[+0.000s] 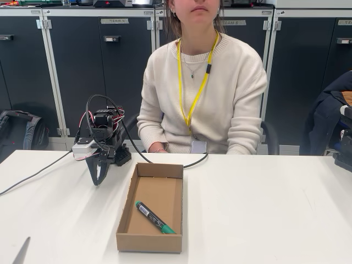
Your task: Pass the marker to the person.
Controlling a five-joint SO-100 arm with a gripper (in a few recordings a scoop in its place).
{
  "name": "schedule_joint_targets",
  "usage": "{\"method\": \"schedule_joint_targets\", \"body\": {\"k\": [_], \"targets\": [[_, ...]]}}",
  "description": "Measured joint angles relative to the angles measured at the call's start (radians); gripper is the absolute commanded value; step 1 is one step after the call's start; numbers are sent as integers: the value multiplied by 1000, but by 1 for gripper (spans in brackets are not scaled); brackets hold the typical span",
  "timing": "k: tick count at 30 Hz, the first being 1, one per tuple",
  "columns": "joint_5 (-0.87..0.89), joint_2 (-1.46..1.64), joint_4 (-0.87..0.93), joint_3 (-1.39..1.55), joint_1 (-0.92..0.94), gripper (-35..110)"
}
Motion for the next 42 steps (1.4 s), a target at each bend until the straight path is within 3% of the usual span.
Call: {"method": "schedule_joint_targets", "body": {"k": [42], "targets": [[-3, 0, 17, 2, 14, -5]]}}
